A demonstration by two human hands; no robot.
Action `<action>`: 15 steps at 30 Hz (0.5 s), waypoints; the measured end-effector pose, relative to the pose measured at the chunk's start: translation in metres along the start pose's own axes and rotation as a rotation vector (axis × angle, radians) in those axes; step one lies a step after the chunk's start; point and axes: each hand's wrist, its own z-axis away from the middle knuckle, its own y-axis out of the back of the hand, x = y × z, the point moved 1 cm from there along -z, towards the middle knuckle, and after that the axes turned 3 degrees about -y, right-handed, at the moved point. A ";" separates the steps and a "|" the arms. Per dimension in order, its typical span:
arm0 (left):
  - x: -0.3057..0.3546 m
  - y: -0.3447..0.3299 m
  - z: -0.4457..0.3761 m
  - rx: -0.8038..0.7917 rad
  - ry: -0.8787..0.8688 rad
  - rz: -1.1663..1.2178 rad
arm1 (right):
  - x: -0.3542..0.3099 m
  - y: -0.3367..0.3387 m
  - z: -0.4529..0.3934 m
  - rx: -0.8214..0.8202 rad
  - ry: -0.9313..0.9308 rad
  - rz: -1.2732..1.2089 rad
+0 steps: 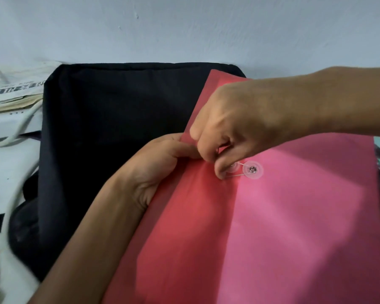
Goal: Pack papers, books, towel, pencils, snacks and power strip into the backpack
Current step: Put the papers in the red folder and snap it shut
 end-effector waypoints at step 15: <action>-0.004 0.003 -0.004 0.071 -0.018 0.085 | -0.002 -0.001 -0.004 -0.032 -0.318 -0.332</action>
